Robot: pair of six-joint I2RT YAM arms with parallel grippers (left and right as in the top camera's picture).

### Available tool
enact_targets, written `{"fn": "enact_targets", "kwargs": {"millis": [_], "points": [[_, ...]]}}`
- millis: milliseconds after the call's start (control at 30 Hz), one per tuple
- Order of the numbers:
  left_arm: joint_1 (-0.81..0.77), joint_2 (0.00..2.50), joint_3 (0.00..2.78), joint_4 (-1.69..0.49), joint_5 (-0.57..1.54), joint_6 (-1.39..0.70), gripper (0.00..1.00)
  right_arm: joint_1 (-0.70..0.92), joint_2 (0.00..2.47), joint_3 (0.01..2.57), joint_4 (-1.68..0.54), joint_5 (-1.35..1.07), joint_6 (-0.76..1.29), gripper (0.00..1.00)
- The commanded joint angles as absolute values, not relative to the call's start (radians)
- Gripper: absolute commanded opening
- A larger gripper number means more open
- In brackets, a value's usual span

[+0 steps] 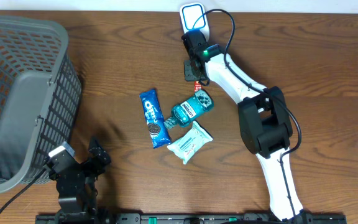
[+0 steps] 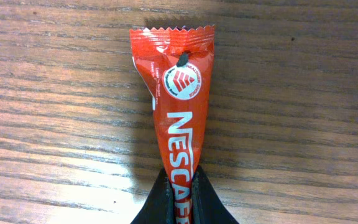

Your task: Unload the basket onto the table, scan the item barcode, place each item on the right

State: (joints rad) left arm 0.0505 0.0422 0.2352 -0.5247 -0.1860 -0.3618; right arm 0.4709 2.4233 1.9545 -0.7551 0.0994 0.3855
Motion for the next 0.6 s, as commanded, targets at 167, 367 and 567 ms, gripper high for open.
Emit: {"fn": "enact_targets", "kwargs": {"millis": [167, 367, 567], "points": [[0.055, 0.043, 0.237, -0.524, -0.195, -0.345, 0.97, 0.41, 2.359, 1.9, -0.828, 0.028, 0.29, 0.01], [0.055, 0.043, 0.237, -0.524, -0.195, -0.345, 0.98, 0.311, 2.212, 1.9, -0.903, 0.116, 0.243, 0.01], [0.055, 0.043, 0.237, -0.524, -0.195, -0.345, 0.98, 0.188, 2.178, 1.9, -1.013, 0.234, 0.27, 0.01]]}}
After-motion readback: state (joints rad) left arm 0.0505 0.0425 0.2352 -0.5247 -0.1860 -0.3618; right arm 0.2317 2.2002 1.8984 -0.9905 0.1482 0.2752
